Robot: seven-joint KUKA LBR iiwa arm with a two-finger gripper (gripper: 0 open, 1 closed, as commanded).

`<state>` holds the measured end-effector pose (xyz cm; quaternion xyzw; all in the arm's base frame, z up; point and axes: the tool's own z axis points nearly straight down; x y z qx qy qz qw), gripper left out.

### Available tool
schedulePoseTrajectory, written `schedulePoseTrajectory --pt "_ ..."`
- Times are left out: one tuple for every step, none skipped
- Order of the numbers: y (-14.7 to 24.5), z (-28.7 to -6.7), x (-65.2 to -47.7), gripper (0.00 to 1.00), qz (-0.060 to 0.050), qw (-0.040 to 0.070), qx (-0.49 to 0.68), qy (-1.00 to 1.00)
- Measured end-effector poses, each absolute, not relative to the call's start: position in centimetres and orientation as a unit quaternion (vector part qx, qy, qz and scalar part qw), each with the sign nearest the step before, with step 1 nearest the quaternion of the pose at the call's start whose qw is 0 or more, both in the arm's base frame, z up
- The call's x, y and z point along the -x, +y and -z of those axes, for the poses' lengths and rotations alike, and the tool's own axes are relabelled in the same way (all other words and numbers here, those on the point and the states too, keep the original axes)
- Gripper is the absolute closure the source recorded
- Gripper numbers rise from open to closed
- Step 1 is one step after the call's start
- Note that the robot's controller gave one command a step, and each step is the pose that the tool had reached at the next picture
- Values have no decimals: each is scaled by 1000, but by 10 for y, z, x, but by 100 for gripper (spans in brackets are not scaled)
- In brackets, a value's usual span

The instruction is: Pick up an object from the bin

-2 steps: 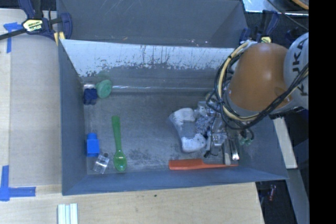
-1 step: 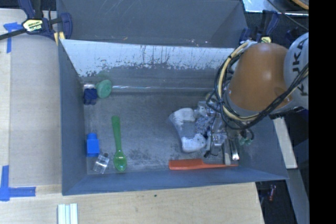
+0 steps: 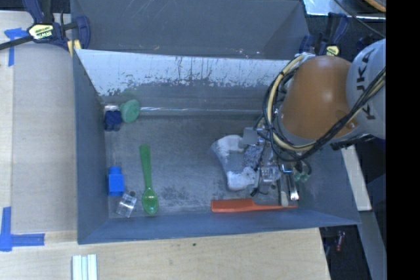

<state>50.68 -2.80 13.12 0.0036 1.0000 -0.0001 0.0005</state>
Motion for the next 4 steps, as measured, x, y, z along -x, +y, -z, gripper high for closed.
schedulePoseTrajectory --pt "-31 -116 -511 0 0 0 -19 1000" --pt "-19 -104 -498 0 0 1 -22 1000" --pt "-22 -101 -497 0 0 1 -24 1000" --pt "-45 -101 -522 0 1 4 166 986"
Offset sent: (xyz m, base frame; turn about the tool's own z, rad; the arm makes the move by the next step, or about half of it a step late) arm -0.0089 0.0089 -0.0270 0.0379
